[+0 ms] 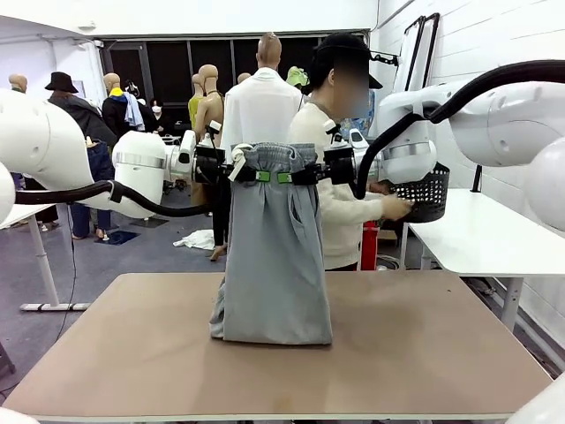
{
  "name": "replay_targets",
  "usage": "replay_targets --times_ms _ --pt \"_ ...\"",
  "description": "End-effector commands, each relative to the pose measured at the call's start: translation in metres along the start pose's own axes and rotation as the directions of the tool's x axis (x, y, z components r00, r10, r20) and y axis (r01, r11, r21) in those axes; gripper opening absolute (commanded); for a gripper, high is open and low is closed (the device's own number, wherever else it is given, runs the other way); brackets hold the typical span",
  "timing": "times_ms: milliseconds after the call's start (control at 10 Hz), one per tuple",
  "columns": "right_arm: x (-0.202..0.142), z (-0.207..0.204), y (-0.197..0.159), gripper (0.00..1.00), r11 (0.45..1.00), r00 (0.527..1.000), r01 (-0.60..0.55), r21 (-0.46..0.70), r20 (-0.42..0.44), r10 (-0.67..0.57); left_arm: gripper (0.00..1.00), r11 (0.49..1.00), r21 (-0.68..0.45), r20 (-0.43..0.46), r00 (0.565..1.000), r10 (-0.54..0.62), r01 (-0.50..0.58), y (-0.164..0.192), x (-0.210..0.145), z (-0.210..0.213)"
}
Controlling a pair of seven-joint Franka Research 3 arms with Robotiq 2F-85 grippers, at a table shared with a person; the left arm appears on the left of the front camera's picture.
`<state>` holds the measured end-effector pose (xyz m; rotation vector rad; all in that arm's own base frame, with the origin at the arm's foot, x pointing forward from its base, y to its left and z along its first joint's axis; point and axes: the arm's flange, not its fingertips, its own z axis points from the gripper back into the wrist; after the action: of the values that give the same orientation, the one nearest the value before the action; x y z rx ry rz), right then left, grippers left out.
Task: Fold the training pants.
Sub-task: Fold the Training pants in half.
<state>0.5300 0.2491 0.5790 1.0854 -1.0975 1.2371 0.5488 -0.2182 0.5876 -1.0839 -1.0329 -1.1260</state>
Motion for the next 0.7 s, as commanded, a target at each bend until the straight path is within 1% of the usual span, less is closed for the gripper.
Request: replay_targets --times_ms 0,100,200,300,600 --pt "0.015 -0.011 -0.021 0.0 1.0 1.0 0.007 0.012 -0.028 -0.006 0.0 1.0 0.016 0.007 1.0 0.014 -0.014 0.023 0.019 0.005" --pt "0.019 -0.014 -0.03 0.0 1.0 0.999 -0.002 0.006 -0.039 0.003 0.0 1.0 0.008 0.019 1.0 0.007 -0.007 0.032 0.022 0.009" --pt "0.021 -0.015 -0.031 0.0 1.0 0.999 -0.001 0.0 -0.048 0.001 0.0 1.0 -0.018 0.044 0.999 0.005 -0.004 0.031 0.023 0.013" --pt "0.01 -0.005 -0.022 0.0 1.0 1.0 -0.016 -0.006 -0.007 0.016 0.0 1.0 0.012 0.011 1.0 -0.002 0.002 0.02 0.008 0.005" --pt "0.01 -0.005 -0.022 0.0 1.0 1.0 -0.016 -0.006 -0.007 0.016 0.0 1.0 0.012 0.011 1.0 -0.002 0.002 0.02 0.008 0.005"
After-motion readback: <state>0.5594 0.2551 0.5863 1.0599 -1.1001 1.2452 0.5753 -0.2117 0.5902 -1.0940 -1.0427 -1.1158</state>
